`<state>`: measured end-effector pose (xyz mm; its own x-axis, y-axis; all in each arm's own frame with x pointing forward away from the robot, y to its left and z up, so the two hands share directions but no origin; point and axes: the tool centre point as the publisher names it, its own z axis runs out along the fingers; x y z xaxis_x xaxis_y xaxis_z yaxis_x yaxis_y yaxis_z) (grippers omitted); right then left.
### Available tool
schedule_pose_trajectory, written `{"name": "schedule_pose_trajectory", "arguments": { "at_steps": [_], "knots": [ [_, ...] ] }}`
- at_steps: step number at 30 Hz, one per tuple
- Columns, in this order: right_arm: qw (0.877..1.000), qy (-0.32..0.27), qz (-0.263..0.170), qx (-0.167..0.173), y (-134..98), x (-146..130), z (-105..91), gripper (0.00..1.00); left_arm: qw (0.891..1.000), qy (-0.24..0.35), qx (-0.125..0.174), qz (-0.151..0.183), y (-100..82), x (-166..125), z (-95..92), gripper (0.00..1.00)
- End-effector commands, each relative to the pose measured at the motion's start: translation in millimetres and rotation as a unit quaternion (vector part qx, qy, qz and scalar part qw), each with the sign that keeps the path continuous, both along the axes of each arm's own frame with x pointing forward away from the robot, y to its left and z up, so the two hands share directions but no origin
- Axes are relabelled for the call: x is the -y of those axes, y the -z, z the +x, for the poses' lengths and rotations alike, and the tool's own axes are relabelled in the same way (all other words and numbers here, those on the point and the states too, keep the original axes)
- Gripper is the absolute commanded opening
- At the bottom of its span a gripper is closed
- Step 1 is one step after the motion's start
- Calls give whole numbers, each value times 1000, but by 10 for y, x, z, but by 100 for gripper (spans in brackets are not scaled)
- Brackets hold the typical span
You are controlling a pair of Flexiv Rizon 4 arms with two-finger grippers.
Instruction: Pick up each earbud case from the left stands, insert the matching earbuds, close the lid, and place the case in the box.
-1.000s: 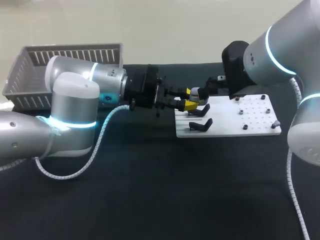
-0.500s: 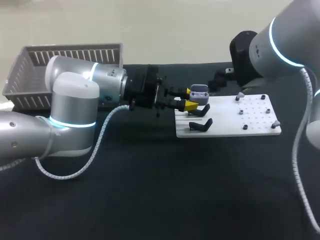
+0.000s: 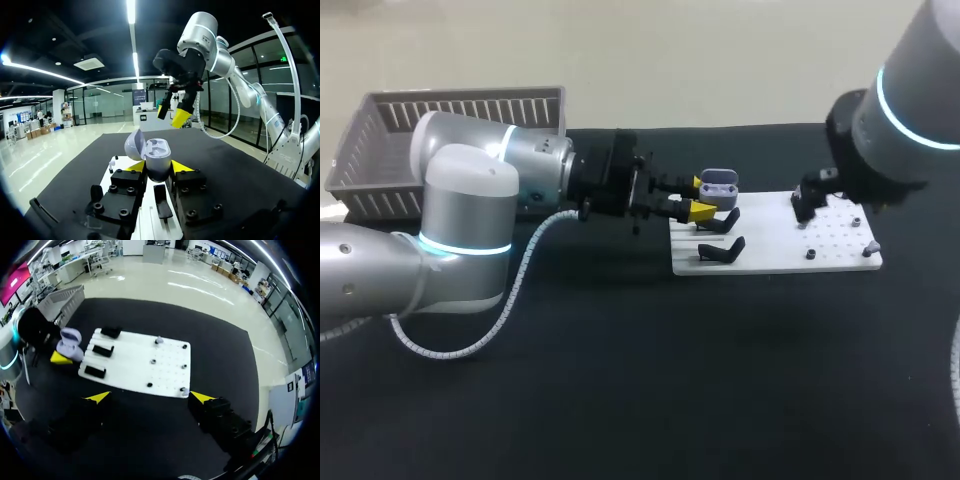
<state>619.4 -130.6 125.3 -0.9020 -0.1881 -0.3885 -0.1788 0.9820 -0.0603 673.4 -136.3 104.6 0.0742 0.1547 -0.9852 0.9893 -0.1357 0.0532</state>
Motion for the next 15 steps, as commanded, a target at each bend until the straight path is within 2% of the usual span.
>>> {"name": "schedule_pose_trajectory", "arguments": {
  "at_steps": [1, 6, 15],
  "knots": [
    [998, -25, 14, -53, 36, 156, -14, 100, 1000, -1, 1, -1, 7, 0, -3, 0],
    [997, -26, -3, -77, 185, 351, -7, 100, 1000, -1, 1, -1, 7, 0, -3, 0],
    [994, -51, -34, -86, 390, 515, 0, 100, 1000, -1, 1, -1, 7, 0, -3, 0]
  ]
}}
